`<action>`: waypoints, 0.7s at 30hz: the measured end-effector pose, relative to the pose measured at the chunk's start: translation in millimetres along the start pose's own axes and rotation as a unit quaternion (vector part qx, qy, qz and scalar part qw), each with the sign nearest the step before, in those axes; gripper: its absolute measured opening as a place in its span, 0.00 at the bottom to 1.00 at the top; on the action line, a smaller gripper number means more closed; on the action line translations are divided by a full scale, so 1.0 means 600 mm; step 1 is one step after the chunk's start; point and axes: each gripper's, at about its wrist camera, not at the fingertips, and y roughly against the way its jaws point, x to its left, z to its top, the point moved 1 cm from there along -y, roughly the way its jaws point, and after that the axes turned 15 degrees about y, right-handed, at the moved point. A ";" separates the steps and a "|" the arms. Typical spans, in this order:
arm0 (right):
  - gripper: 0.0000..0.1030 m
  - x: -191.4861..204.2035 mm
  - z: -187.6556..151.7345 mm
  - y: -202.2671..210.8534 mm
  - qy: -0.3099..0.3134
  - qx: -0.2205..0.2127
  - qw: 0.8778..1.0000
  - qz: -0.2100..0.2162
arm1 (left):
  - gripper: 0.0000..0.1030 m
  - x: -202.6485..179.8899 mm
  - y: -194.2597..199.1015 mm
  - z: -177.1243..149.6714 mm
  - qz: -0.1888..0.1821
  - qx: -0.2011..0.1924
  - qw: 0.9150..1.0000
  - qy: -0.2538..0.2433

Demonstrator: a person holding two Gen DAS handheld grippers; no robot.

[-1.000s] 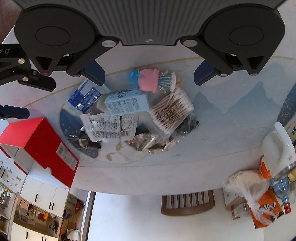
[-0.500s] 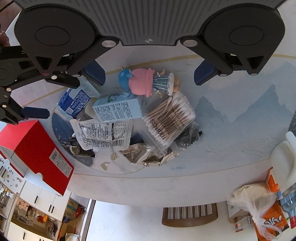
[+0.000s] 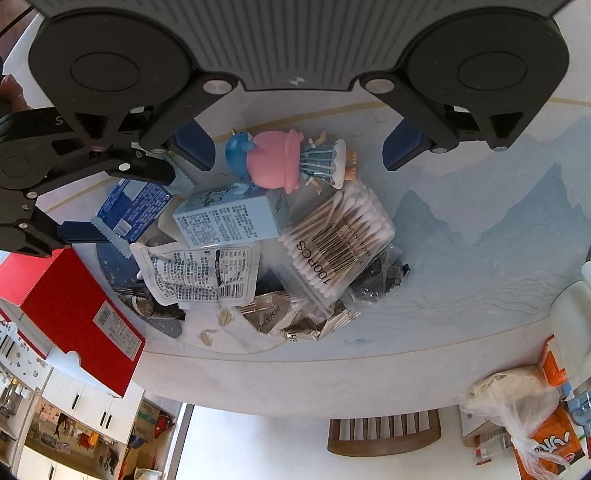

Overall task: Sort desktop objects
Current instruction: 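Move left gripper to pink figurine while right gripper approaches blue wrapped packet, then close left gripper on pink figurine while right gripper grasps blue wrapped packet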

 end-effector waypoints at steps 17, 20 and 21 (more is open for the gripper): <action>0.84 -0.003 -0.003 -0.003 -0.021 0.013 1.000 0.015 | 0.76 -0.006 -0.009 0.002 -0.015 0.009 1.000 -0.022; 0.82 -0.004 -0.003 0.002 -0.026 0.012 1.000 0.014 | 0.76 -0.004 -0.008 0.002 -0.018 0.012 1.000 -0.021; 0.81 -0.006 -0.004 0.003 -0.029 0.011 0.999 0.013 | 0.76 -0.004 -0.007 0.002 -0.019 0.013 1.000 -0.022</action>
